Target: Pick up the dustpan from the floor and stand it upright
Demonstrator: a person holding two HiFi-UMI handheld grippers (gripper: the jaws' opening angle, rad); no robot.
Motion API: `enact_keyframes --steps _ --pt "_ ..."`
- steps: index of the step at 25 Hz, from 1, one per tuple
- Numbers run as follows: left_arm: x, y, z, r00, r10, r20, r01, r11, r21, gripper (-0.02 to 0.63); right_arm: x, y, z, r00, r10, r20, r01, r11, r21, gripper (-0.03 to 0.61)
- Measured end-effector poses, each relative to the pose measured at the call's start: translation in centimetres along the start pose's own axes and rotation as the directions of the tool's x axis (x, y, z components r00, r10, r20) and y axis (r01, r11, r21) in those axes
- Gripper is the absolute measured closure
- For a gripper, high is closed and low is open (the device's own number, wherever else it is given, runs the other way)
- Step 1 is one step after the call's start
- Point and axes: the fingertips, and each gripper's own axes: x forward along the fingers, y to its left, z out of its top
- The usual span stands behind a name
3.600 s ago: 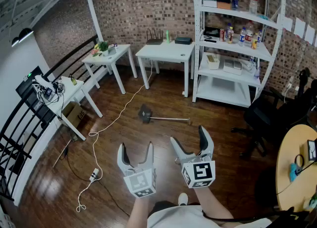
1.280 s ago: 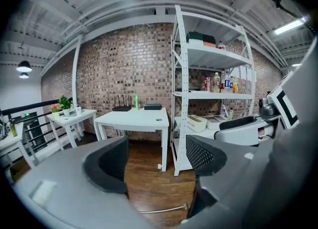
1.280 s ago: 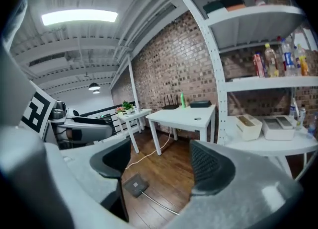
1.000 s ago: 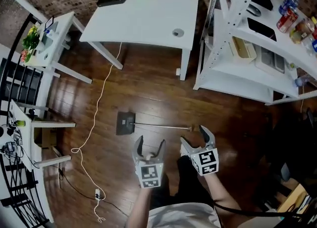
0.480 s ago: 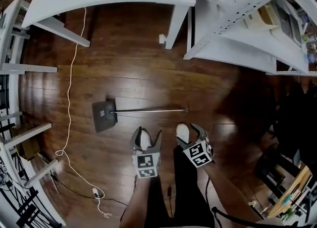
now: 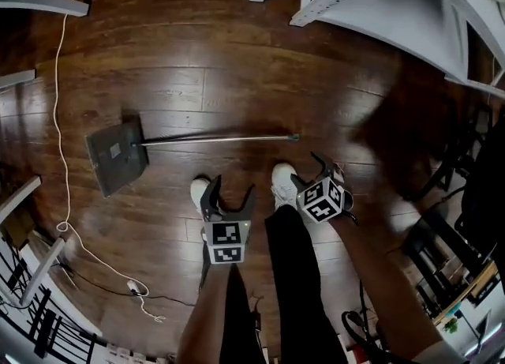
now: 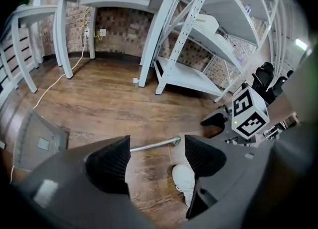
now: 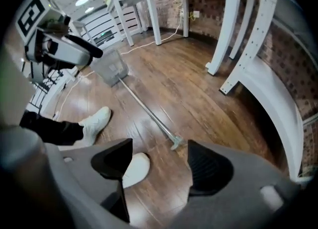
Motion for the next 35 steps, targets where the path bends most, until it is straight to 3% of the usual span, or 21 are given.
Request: enact_keyframes --steps 5,9,14,17,24,28,32,35 --pt "5.1 -0.4 -5.3 0.996 -0.027 -0.088 0.029 0.999 0.022 0.252 7.7 -3.4 -1.6 0.998 -0.020 -0.066 0.010 0.990 -0.141 0.267" --pt "7.2 -1.0 -6.9 0.988 -0.083 -0.131 0.088 0.996 0.035 0.253 12.1 -4.9 -2.1 0.991 -0.017 -0.129 -0.011 0.978 -0.208 0.312" --pt "7.5 0.3 -5.2 0.992 -0.075 -0.102 0.081 0.995 0.054 0.252 13.9 -4.0 -3.2 0.976 0.021 -0.217 -0.089 0.948 -0.305 0.471" --pt "7.0 1.9 -3.2 0.998 -0.035 -0.054 0.036 0.999 0.033 0.253 12.4 -3.2 -2.9 0.974 0.036 -0.224 -0.114 0.931 -0.346 0.480" --pt "0.3 2.2 1.3 1.000 0.003 -0.015 -0.004 1.000 -0.022 0.258 -2.0 1.7 0.8 0.979 0.131 -0.153 -0.172 0.938 -0.300 0.488" --pt "-4.3 -1.5 7.5 0.999 -0.043 0.030 0.044 0.999 -0.007 0.261 -12.8 0.7 2.8 0.982 0.087 -0.165 -0.137 0.937 -0.320 0.489" --pt "-9.6 -2.4 15.9 0.986 -0.056 0.157 0.054 0.998 0.016 0.261 -21.0 -0.6 7.9 0.986 0.051 -0.162 -0.100 0.945 -0.313 0.491" --pt "-15.6 -3.2 19.7 0.973 -0.056 0.224 0.060 0.998 -0.013 0.262 -27.9 1.0 10.7 0.982 0.072 -0.177 -0.119 0.956 -0.269 0.494"
